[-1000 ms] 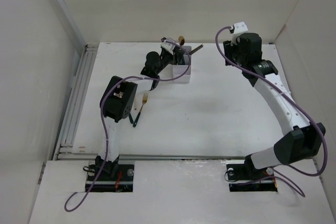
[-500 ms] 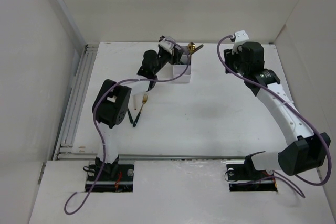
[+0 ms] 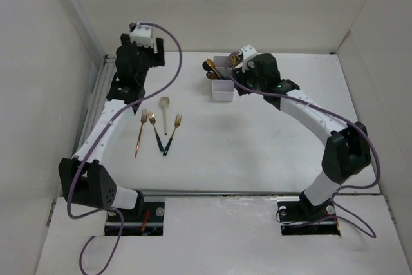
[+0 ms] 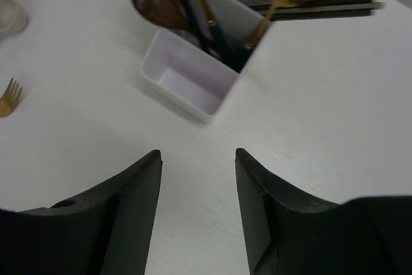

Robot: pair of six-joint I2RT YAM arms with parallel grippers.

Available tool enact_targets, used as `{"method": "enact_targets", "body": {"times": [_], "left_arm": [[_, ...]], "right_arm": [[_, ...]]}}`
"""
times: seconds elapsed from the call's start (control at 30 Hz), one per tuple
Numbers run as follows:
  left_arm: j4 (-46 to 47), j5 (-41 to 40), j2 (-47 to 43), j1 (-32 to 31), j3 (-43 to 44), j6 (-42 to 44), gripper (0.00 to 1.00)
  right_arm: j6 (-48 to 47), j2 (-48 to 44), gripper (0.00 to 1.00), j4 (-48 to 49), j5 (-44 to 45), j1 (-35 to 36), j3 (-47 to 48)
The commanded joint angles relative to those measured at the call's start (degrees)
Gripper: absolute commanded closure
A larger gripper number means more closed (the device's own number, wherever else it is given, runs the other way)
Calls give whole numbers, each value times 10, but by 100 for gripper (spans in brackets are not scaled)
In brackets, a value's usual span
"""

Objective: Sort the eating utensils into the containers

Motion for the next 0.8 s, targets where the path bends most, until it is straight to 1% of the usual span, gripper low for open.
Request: {"method": "enact_targets", "body": {"times": [0.0, 0.03, 0.07, 0.1, 0.13, 0.17, 0.23, 0.3, 0.37, 0.4, 0.43, 0.6, 0.77], "left_arm": [[-243, -64, -6, 59, -63, -14, 29], [-256, -64, -11, 88, -78, -5, 26], [-276, -44, -17, 103, -92, 6, 25], [-284, 8, -17, 116, -118, 21, 23], [-296, 34, -8, 136, -124, 38, 21], [-327, 48, 3, 142, -124, 52, 20], [-347, 54, 32, 156, -124, 52, 20], [-353, 59, 47, 182, -132, 64, 26], [-353, 67, 68, 195, -137, 81, 29], [-360, 73, 75, 195, -137, 91, 29], [-360, 74, 83, 195, -137, 108, 33], [-379, 103, 127, 195, -143, 124, 41], [-392, 124, 129, 195, -156, 138, 42]], "right_arm": [[6, 17, 45, 32, -27, 32, 38], [6, 17, 45, 32, -27, 38, 45], [6, 24, 45, 37, -27, 43, 45], [12, 30, 45, 37, -27, 43, 45], [12, 30, 45, 42, -27, 51, 45], [12, 35, 45, 42, -27, 59, 45], [18, 41, 45, 42, -27, 65, 45], [25, 41, 45, 42, -20, 71, 45], [30, 35, 45, 42, -14, 76, 45], [30, 30, 45, 42, -14, 76, 39], [30, 30, 45, 42, -14, 76, 39], [30, 30, 45, 42, 9, 76, 28], [30, 35, 45, 42, 15, 76, 28]]}}
